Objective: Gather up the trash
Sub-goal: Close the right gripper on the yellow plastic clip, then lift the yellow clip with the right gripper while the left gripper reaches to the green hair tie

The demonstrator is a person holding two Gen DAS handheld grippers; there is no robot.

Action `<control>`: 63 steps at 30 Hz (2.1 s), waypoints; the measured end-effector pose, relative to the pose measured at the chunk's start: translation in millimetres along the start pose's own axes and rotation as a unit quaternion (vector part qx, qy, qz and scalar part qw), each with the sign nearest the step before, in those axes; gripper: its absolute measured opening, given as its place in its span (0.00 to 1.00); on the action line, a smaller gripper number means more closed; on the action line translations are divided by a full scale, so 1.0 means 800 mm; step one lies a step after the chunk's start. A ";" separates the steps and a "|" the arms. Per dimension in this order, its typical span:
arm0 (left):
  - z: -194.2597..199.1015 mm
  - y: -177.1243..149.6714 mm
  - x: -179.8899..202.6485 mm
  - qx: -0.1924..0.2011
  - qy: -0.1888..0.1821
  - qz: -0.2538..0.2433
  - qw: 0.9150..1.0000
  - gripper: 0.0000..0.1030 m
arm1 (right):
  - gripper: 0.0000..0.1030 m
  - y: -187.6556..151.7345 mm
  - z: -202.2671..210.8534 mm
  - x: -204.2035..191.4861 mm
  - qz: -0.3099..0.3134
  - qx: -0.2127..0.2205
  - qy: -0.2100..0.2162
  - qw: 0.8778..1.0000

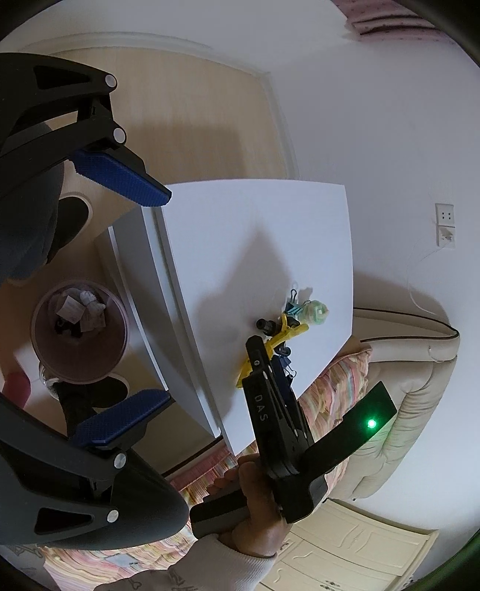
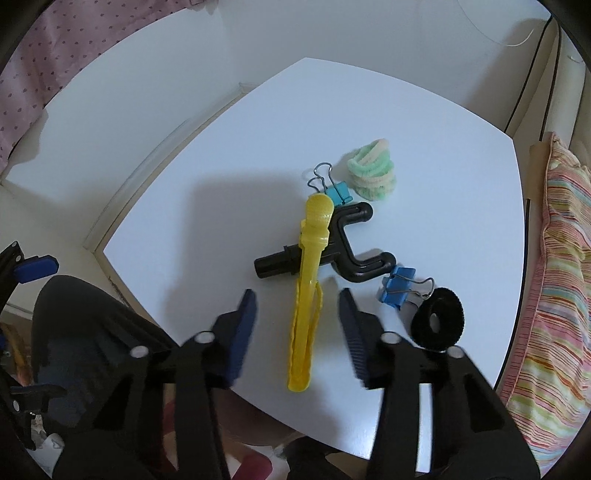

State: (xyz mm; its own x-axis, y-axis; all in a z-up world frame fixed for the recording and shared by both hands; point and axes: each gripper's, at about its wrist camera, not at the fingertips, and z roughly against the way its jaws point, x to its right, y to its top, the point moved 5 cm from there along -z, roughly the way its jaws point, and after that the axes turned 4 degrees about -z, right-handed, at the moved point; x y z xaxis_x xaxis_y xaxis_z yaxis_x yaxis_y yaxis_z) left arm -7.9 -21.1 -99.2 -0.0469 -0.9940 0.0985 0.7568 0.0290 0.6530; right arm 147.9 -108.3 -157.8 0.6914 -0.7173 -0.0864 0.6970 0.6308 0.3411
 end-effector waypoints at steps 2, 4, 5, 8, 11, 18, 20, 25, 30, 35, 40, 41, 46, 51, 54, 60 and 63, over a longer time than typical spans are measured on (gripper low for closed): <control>-0.001 0.000 -0.001 0.000 0.000 0.001 1.000 0.93 | 0.36 0.001 -0.003 0.000 -0.001 -0.002 0.002 1.000; -0.001 0.000 -0.002 -0.001 -0.001 0.002 1.000 0.93 | 0.27 0.001 -0.006 0.001 -0.001 -0.004 0.000 1.000; -0.001 0.000 -0.002 -0.001 -0.001 0.003 1.000 0.93 | 0.24 0.001 -0.006 0.001 -0.001 -0.002 -0.002 1.000; -0.001 0.000 -0.003 -0.002 -0.001 0.003 1.000 0.93 | 0.14 0.001 -0.007 0.002 -0.001 0.000 -0.002 1.000; 0.000 0.001 -0.002 -0.001 -0.002 0.002 1.000 0.93 | 0.13 -0.001 -0.004 0.002 0.000 0.005 -0.002 1.000; 0.000 0.006 0.003 0.001 0.000 -0.003 1.000 0.93 | 0.13 -0.008 0.019 0.009 -0.015 0.031 0.006 0.999; -0.001 0.011 0.005 0.003 0.001 -0.008 1.000 0.93 | 0.13 -0.010 0.031 0.014 -0.023 0.044 0.011 0.999; -0.001 0.032 0.012 0.009 -0.001 -0.020 1.000 0.93 | 0.13 -0.021 0.062 0.023 -0.042 0.071 0.018 0.996; 0.003 0.066 0.018 0.021 -0.001 -0.040 0.999 0.93 | 0.13 -0.027 0.087 0.030 -0.058 0.101 0.019 0.993; 0.003 0.114 0.021 0.037 -0.007 -0.057 0.998 0.93 | 0.13 -0.032 0.101 0.037 -0.065 0.114 0.019 0.991; -0.016 0.155 0.019 0.020 -0.018 -0.062 0.998 0.93 | 0.13 -0.037 0.110 0.043 -0.071 0.120 0.019 0.990; -0.023 0.165 0.019 0.013 -0.022 -0.063 0.998 0.93 | 0.13 -0.038 0.111 0.044 -0.072 0.121 0.019 0.990; -0.045 0.199 0.026 -0.007 -0.027 -0.073 0.997 0.93 | 0.13 -0.043 0.120 0.056 -0.080 0.127 0.017 0.989; -0.070 0.226 0.032 -0.026 -0.035 -0.082 0.996 0.93 | 0.13 -0.046 0.129 0.062 -0.084 0.131 0.015 0.988; -0.098 0.235 0.029 -0.057 -0.038 -0.073 0.995 0.93 | 0.13 -0.048 0.132 0.065 -0.086 0.132 0.014 0.987; -0.151 0.240 0.017 -0.109 -0.035 -0.057 0.992 0.93 | 0.13 -0.052 0.133 0.069 -0.090 0.130 0.014 0.987; -0.175 0.239 0.010 -0.131 -0.032 -0.045 0.990 0.93 | 0.13 -0.053 0.132 0.072 -0.092 0.129 0.013 0.987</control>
State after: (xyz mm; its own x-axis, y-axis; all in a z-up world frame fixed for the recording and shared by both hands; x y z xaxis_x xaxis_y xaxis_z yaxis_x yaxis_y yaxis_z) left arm 227.6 -38.1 -78.7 -0.1569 -0.9825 0.1007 0.8901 -0.0965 0.4455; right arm 138.4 -207.8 -78.6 0.5650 -0.8024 -0.1922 0.7418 0.3921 0.5440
